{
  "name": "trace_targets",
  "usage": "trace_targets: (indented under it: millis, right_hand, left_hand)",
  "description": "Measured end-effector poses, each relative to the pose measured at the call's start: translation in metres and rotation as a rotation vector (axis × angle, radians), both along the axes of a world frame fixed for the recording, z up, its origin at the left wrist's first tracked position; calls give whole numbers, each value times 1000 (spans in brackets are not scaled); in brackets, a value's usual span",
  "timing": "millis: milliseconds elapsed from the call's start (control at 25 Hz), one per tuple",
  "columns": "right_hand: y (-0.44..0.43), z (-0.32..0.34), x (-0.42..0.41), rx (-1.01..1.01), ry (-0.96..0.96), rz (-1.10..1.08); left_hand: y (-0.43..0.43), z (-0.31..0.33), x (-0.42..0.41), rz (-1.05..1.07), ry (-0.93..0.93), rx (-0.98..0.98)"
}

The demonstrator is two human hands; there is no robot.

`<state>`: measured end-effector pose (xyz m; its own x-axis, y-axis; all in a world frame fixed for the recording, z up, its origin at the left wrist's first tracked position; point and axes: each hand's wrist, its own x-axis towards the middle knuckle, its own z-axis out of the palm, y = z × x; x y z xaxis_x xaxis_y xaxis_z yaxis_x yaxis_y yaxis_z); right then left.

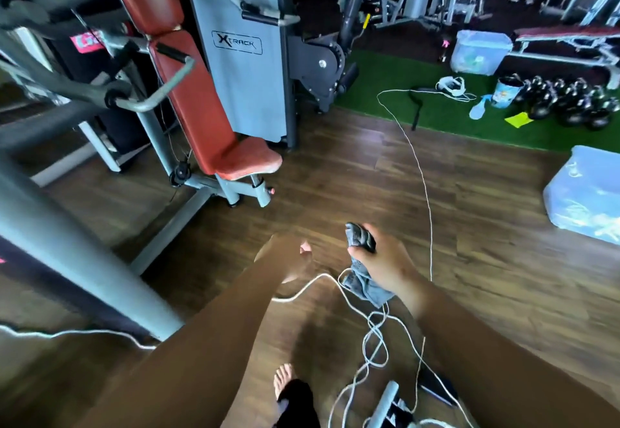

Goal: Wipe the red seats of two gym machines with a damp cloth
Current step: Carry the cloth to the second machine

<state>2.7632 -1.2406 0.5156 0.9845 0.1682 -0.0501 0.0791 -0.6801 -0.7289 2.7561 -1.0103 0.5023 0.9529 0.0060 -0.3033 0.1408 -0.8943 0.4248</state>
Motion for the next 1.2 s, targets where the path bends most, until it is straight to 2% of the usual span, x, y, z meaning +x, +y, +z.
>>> trace_targets:
  millis: [200,400,640,960,1200]
  right_hand:
    - [38,1,127,-3,12,-36]
    - [54,9,237,17,40,-59]
    - [61,-4,390,-16,27,72]
    - [95,0,605,-27,86,423]
    - [189,-25,695,-115,70,675]
  left_hand:
    - [40,0,138,-78,-54,51]
    - [62,5,256,-66,-29,33]
    - [75,-19,389,31,-48,61]
    - [83,-39,505,410,40,-22]
    - [132,-61,540,685,35,-91]
